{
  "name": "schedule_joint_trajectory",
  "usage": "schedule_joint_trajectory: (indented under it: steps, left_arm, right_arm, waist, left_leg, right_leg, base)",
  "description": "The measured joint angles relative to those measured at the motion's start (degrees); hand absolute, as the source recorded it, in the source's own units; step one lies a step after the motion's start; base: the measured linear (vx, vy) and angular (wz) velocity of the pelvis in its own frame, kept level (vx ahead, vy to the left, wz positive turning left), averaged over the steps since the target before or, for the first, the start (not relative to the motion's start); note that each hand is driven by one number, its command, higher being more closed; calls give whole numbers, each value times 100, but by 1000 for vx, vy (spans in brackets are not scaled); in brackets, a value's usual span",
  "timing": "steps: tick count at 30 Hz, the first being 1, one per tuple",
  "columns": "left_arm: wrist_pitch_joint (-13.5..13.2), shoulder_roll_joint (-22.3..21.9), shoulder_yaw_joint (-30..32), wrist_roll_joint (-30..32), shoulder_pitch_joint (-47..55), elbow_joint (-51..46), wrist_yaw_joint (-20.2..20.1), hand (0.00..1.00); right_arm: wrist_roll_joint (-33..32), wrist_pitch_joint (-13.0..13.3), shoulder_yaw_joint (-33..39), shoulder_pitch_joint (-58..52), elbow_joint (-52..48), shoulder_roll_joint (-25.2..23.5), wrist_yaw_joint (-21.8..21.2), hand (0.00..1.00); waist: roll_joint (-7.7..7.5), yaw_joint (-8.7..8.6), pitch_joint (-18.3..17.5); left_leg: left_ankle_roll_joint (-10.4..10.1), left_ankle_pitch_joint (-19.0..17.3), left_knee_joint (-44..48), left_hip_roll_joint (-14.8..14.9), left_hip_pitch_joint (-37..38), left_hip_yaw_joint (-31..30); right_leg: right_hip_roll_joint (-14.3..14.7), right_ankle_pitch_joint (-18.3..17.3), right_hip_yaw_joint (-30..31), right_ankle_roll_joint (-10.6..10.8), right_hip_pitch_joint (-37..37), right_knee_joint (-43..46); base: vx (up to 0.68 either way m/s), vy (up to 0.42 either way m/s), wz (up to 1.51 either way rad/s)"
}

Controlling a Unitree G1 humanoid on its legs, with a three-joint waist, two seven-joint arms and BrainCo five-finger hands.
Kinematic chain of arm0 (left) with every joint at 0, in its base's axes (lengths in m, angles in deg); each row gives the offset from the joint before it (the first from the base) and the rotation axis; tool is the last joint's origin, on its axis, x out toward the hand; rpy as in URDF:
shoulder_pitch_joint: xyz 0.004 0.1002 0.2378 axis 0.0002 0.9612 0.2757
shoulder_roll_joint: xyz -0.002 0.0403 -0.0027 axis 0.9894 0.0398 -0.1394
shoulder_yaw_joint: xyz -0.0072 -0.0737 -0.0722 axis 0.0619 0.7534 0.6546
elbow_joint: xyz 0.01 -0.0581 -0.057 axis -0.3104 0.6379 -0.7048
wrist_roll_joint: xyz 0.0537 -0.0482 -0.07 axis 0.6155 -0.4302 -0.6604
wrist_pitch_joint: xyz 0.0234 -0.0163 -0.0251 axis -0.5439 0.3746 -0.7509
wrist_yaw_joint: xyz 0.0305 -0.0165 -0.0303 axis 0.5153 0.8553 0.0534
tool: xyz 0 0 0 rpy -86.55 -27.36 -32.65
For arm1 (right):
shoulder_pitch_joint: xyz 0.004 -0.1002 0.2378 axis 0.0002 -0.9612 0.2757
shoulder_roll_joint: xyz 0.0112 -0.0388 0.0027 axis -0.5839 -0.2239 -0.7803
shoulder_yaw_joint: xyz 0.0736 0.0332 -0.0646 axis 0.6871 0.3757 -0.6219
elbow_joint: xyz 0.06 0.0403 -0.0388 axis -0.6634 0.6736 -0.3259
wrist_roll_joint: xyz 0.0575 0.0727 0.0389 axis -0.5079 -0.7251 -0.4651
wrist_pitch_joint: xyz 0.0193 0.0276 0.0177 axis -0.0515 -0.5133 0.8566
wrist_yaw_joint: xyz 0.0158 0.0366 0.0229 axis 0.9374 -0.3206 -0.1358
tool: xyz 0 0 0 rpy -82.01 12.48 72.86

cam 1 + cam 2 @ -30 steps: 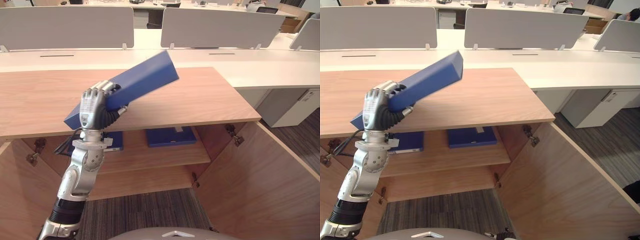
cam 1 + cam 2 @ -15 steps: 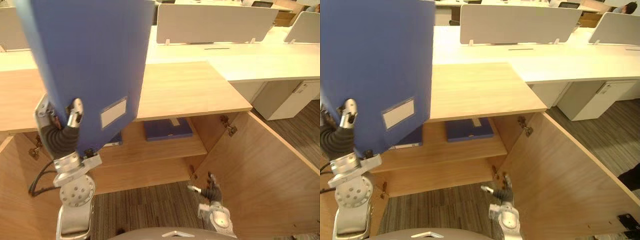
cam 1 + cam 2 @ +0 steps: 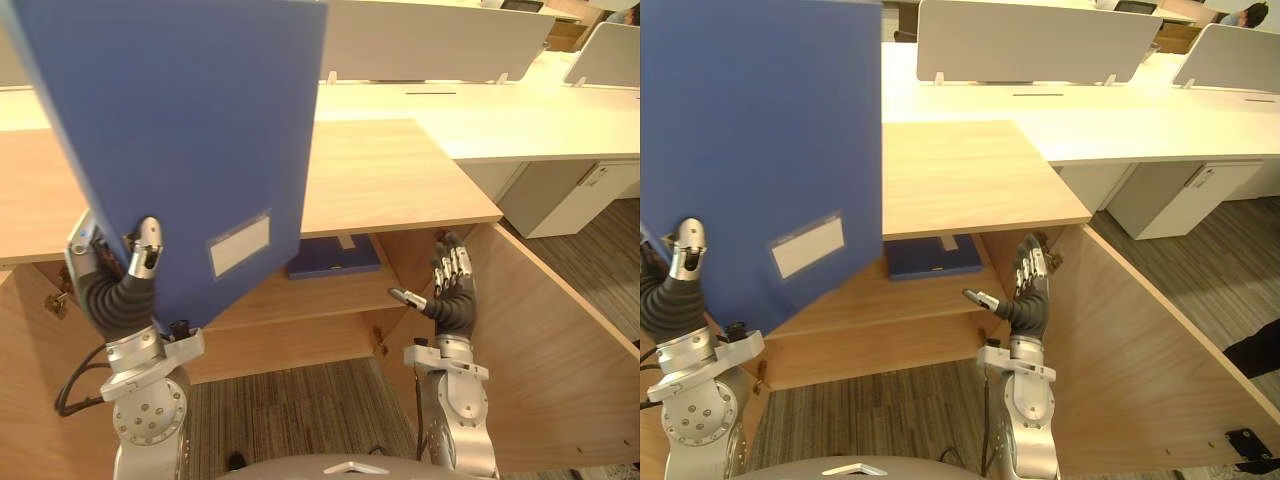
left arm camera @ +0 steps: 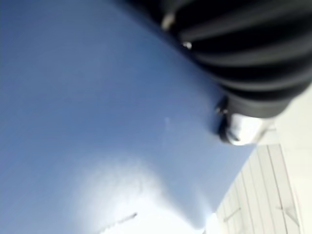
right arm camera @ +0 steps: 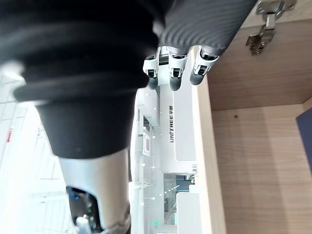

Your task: Walk over to the cabinet, pick up the folder, carry it to the office cabinet, place the folder inside the office cabinet, then close the office cabinet door

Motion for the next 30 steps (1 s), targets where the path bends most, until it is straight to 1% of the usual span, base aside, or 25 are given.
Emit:
schedule_joint_trajectory:
  steps: [4, 7, 9, 11, 13, 17, 19, 22, 26, 27, 30]
  left_arm:
    - [-11, 17, -255, -83, -46, 284, -384, 100]
    - [-24, 89, -366, -183, -47, 325, -550, 100]
    - [-87, 135, -482, -222, -54, 337, -673, 100]
    - [-115, 149, -578, -225, -110, 411, -764, 100]
    - [-125, 218, -704, -232, -170, 518, -822, 100]
    - [-134, 377, -949, -231, -223, 607, -1067, 100]
    - [-142, 445, -1094, -231, -287, 639, -1165, 100]
    - [-186, 502, -1183, -222, -340, 737, -1267, 100]
    - [-187, 613, -1201, -220, -341, 751, -1294, 100]
    - [-187, 632, -1220, -219, -341, 752, -1319, 100]
    - [-186, 719, -1254, -215, -356, 776, -1320, 100]
  right_arm:
    - [-239, -5, 10, 306, 0, 248, -200, 0]
    - [-354, -5, 13, 470, 0, 383, -327, 0]
    - [-483, -6, 17, 579, 0, 507, -374, 0]
    - [-577, -6, 22, 660, 0, 579, -410, 0]
    - [-762, -8, 12, 729, 5, 666, -557, 0]
    - [-1229, -15, -2, 916, 42, 717, -808, 0]
    - [-1360, -27, -85, 966, 132, 833, -905, 0]
    - [-1557, -86, -142, 1089, 410, 924, -1097, 0]
    - [-1667, -159, -199, 1088, 512, 945, -1246, 0]
    - [-1677, -189, -284, 1088, 515, 1004, -1254, 100]
    - [-1680, -192, -390, 1089, 585, 1125, -1407, 100]
  waist:
    - [33, 7, 15]
    - [53, 6, 26]
    - [68, 29, 26]
    - [74, 67, 23]
    - [79, 104, 19]
    - [77, 113, 5]
    - [66, 116, -26]
    - [72, 125, -32]
    - [73, 131, -41]
    - [68, 131, -51]
    - [68, 133, -98]
  left_leg:
    - [2, 2, -3, 0, 8, -16]
    - [6, 6, -4, 0, 10, -28]
    - [14, 18, -4, -2, 11, -41]
    - [10, 25, -5, -4, 9, -46]
    - [14, 39, -5, -4, 3, -54]
    - [29, 74, -5, -7, -23, -96]
    - [29, 110, -5, -10, -81, -152]
    - [38, 130, -5, -8, -90, -156]
    - [39, 144, -5, -8, -107, -159]
    - [39, 151, -5, -7, -119, -158]
    - [41, 182, -6, -7, -176, -168]
  right_leg:
    - [1, -1, -8, 5, 6, 18]
    - [1, -3, -21, 8, 6, 32]
    - [-1, -8, -34, 15, 0, 29]
    - [-3, -12, -39, 20, 1, 28]
    - [-6, -13, -56, 21, 1, 23]
    - [-9, -9, -108, 21, 0, 18]
    - [-8, 10, -154, 23, -24, 4]
    - [-3, 43, -155, 26, -27, -2]
    - [-4, 45, -154, 26, -45, -3]
    - [-4, 45, -153, 26, -59, -3]
    - [-2, 72, -154, 28, -103, -8]
  base:
    - [-8, 0, 0]
    - [-23, 2, 2]
    - [-34, 5, 3]
    - [-16, 3, 1]
    - [-10, 1, 2]
    - [-13, -1, 5]
    - [-5, -2, 10]
    - [-2, -1, 2]
    - [0, 0, 0]
    - [0, 0, 0]
    - [0, 0, 0]
